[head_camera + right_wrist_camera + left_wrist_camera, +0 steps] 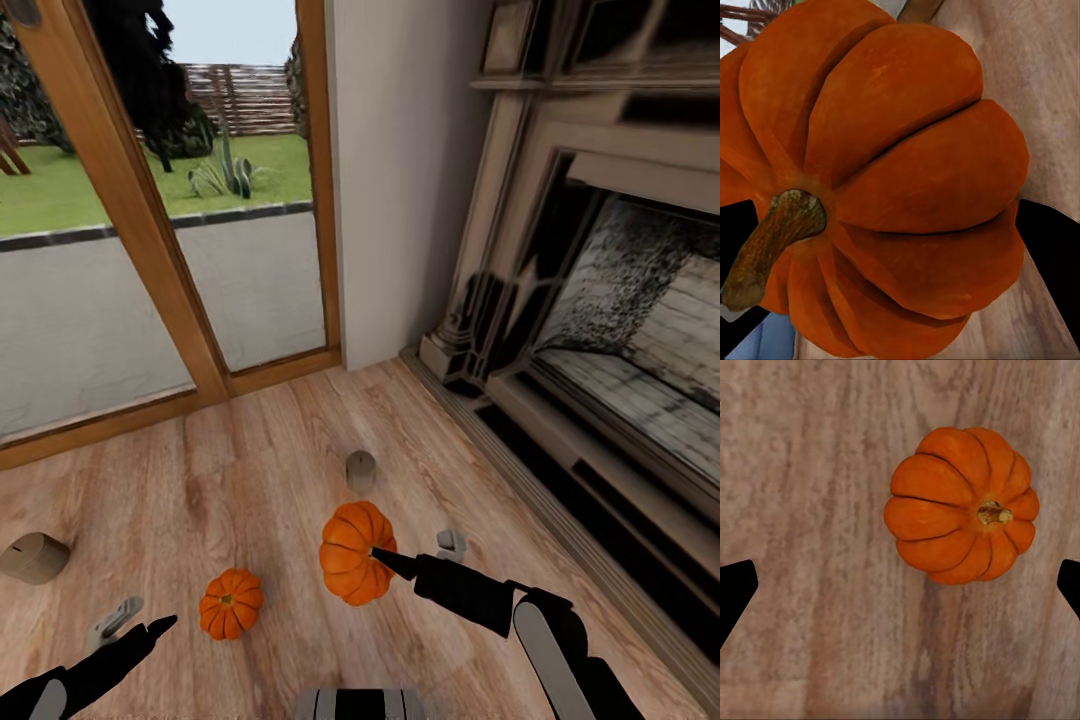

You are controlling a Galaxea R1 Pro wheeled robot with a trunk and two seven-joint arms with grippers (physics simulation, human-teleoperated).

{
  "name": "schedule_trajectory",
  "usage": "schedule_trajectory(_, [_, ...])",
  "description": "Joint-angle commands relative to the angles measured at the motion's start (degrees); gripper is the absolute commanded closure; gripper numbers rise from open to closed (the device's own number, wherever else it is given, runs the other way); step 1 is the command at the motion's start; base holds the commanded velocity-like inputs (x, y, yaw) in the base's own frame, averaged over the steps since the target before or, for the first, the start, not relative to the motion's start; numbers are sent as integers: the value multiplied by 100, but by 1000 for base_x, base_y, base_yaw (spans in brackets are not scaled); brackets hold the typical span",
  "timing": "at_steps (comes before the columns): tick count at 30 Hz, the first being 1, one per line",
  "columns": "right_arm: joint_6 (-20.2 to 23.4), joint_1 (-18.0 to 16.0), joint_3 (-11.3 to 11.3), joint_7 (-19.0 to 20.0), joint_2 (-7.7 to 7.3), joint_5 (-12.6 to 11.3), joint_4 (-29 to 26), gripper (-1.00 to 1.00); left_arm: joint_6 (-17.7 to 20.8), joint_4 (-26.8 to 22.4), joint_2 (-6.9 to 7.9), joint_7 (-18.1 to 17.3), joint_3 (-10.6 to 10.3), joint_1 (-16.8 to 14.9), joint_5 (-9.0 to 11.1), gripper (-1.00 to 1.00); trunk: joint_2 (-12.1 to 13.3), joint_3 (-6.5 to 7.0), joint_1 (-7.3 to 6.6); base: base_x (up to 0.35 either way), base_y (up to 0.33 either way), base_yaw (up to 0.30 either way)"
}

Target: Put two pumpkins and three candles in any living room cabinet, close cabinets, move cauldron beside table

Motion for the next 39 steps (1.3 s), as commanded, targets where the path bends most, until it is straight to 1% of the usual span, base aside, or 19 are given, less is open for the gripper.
schedule_trajectory(1, [3,2,-2,6,-1,-18,1,100,1,-1,-1,0,0,0,1,-100,-2,-23,2,0,0,0])
schedule_trajectory(5, [3,6,-15,35,-7,-16,3,100,1,0,-4,0,-1,0,1,-100,-7,-111,13,0,0,0])
schedule_trajectory(7, [3,6,-67,65,-15,-22,-1,100,2,0,-1,0,-1,0,1,-100,-10,-156,18,0,0,0])
schedule_trajectory(8, [10,7,-132,137,-20,-37,-26,100,2,1,5,0,-1,0,1,-100,-11,-178,20,0,0,0])
schedule_trajectory(12, [47,7,-566,969,29,-107,-100,100,0,0,23,-2,-1,0,6,-100,-16,-267,31,0,0,0])
schedule_trajectory(13, [51,7,-637,1040,34,-117,-101,100,0,-1,24,-5,-1,0,6,-100,-18,-289,33,0,0,0])
schedule_trajectory(14, [56,7,-829,1150,38,-165,-111,100,2,-1,25,-11,-1,0,8,-100,-19,-311,36,0,0,0])
schedule_trajectory(16, [64,-3,-1236,1305,23,-383,-129,100,5,-1,29,-20,-1,0,9,-100,-22,-355,41,0,0,0])
schedule_trajectory(17, [66,-6,-1321,1339,18,-459,-132,100,5,0,29,-22,-1,0,9,-100,-23,-377,44,0,0,0])
schedule_trajectory(18, [66,-11,-1450,1392,8,-615,-135,100,4,-2,29,-23,-1,0,9,-100,-23,-377,44,0,0,0])
schedule_trajectory(20, [56,-13,-1575,1474,2,-837,-139,100,7,-3,28,-25,-1,0,11,-100,-26,-422,49,0,0,0])
schedule_trajectory(22, [27,-12,-1609,1516,34,-906,-133,100,9,-4,28,-31,-1,0,11,-100,-28,-466,54,0,0,0])
schedule_trajectory(24, [8,-11,-1600,1524,55,-915,-120,100,10,-6,32,-37,-1,0,10,-100,-31,-510,59,0,0,0])
schedule_trajectory(25, [0,-11,-1558,1530,63,-915,-117,100,10,-16,34,-43,-1,0,10,-100,-32,-532,62,0,0,0])
schedule_trajectory(27, [-4,-11,-1399,1539,61,-915,-141,100,15,-52,35,-53,-1,0,10,-100,-35,-577,67,0,0,0])
schedule_trajectory(29, [-8,-11,-1307,1537,68,-915,-152,100,18,-66,32,-62,-1,0,11,-100,-35,-577,67,0,0,0])
schedule_trajectory(34, [-17,-11,-1075,1506,76,-914,-158,100,12,-75,22,-69,-1,0,14,-100,-42,-687,80,0,0,0])
schedule_trajectory(38, [-78,-12,-1009,1489,77,-914,-159,100,20,-121,30,-70,-1,-2,17,-100,-47,-776,90,0,0,0])
schedule_trajectory(39, [-135,-13,-998,1486,76,-914,-156,100,35,-219,33,-75,0,-4,29,-100,-48,-798,93,0,0,0])
